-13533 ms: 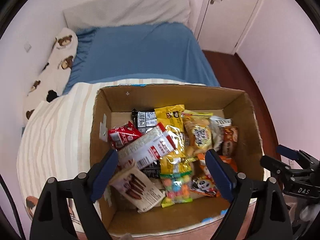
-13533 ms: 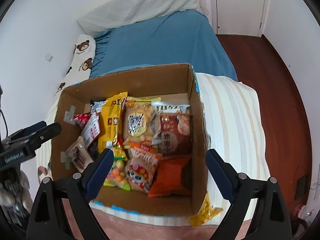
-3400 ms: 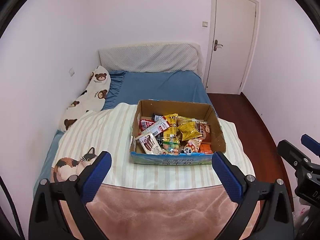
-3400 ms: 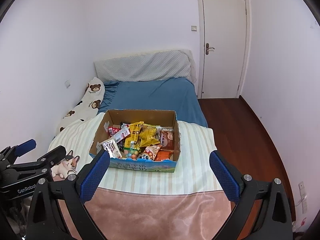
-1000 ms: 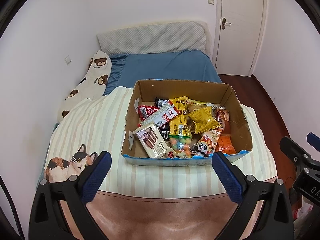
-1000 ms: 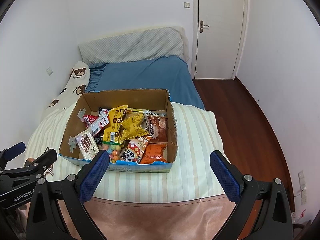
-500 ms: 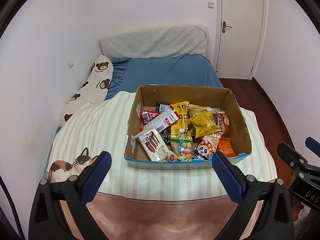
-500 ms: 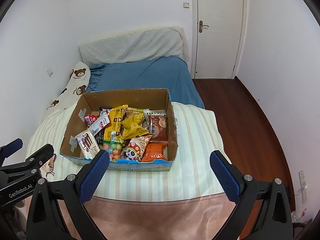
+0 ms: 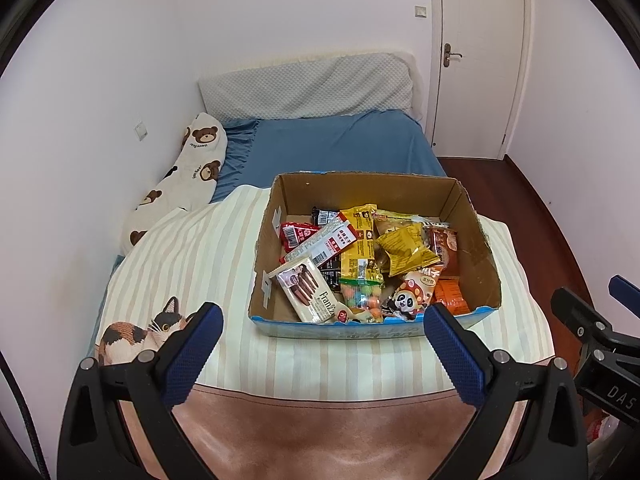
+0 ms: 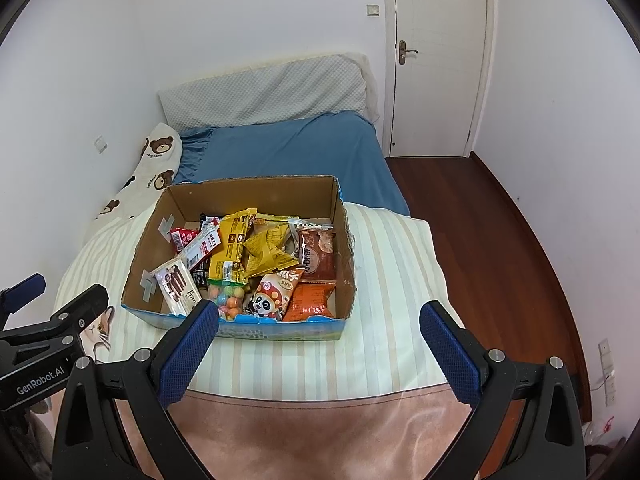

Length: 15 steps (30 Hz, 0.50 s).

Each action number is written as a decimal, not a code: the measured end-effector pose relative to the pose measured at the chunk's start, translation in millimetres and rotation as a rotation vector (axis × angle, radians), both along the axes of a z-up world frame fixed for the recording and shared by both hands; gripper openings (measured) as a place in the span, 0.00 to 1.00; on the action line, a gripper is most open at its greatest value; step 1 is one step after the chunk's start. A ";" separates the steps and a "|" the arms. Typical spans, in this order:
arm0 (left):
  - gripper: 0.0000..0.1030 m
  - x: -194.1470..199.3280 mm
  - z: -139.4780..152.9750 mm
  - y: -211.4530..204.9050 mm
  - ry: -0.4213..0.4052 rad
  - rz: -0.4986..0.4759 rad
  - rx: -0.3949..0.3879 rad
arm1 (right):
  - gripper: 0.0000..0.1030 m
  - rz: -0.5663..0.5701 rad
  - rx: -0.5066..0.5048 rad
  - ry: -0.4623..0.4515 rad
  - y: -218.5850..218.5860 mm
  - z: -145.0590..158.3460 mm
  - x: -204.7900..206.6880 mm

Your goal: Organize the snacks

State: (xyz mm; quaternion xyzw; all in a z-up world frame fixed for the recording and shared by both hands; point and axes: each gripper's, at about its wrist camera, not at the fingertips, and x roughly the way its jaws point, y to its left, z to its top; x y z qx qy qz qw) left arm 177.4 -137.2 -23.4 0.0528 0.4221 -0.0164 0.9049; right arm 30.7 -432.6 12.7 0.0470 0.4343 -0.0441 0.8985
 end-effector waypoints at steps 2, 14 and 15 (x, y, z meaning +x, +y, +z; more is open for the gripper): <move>1.00 -0.4 0.2 0.0 0.003 0.003 -0.002 | 0.99 0.000 -0.002 -0.002 -0.6 0.2 -0.5; 1.00 -2.9 2.4 1.5 -0.004 0.005 0.001 | 0.99 0.000 -0.004 -0.008 -2.0 3.8 -2.1; 1.00 -3.3 2.9 1.9 -0.004 0.005 0.002 | 0.99 0.000 -0.001 -0.007 -1.7 4.2 -2.4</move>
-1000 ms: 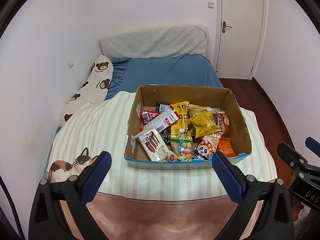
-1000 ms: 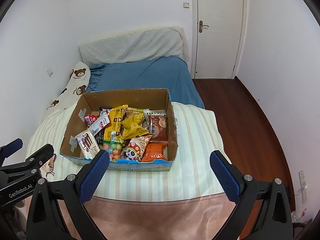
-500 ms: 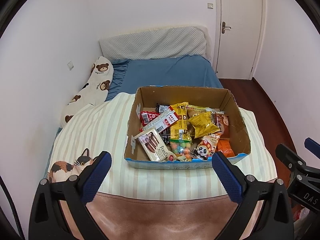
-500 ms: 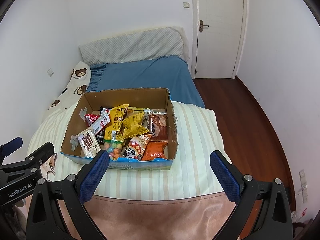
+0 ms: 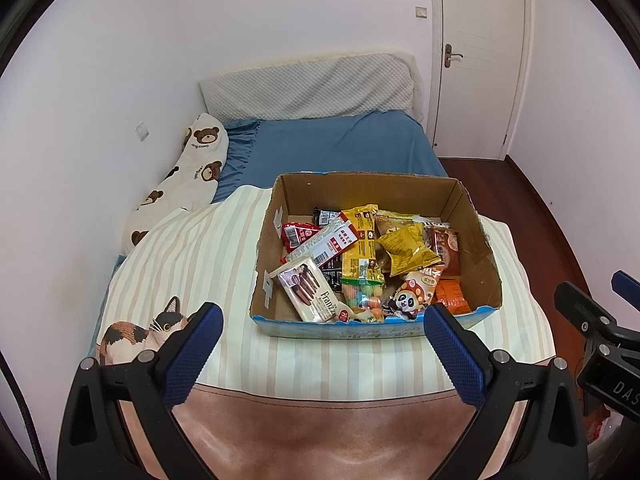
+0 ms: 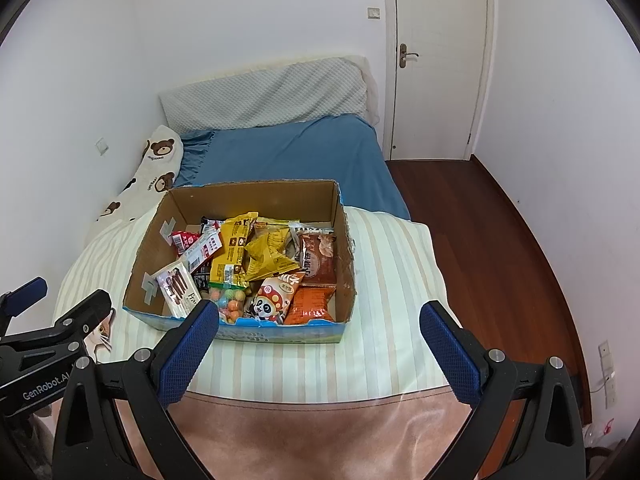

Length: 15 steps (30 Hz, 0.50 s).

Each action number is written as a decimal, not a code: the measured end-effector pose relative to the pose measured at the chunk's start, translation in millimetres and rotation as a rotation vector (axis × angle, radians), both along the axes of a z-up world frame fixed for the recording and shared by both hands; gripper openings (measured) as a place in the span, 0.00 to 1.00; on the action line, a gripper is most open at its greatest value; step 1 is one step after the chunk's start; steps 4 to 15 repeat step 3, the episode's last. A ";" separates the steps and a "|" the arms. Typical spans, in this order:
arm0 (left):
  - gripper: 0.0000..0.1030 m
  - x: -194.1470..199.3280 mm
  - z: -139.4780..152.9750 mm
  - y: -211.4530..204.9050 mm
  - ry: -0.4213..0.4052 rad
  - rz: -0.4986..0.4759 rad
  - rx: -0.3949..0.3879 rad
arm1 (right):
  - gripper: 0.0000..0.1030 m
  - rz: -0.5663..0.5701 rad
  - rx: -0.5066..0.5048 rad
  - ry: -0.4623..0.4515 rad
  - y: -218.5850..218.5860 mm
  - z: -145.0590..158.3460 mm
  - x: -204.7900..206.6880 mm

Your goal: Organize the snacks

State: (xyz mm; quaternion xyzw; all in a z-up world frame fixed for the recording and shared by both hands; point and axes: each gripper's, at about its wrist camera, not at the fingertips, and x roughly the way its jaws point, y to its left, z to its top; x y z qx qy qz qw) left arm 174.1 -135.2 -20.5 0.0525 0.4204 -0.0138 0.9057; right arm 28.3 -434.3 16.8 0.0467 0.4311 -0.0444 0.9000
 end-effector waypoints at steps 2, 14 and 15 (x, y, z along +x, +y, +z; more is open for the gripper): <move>1.00 -0.3 0.7 1.1 -0.002 0.001 -0.003 | 0.99 0.001 -0.002 0.000 0.6 0.7 0.2; 1.00 -0.6 1.2 0.9 -0.003 0.000 -0.003 | 0.99 0.001 -0.003 -0.001 0.8 0.7 0.3; 1.00 -0.6 1.2 0.9 -0.003 0.000 -0.003 | 0.99 0.001 -0.003 -0.001 0.8 0.7 0.3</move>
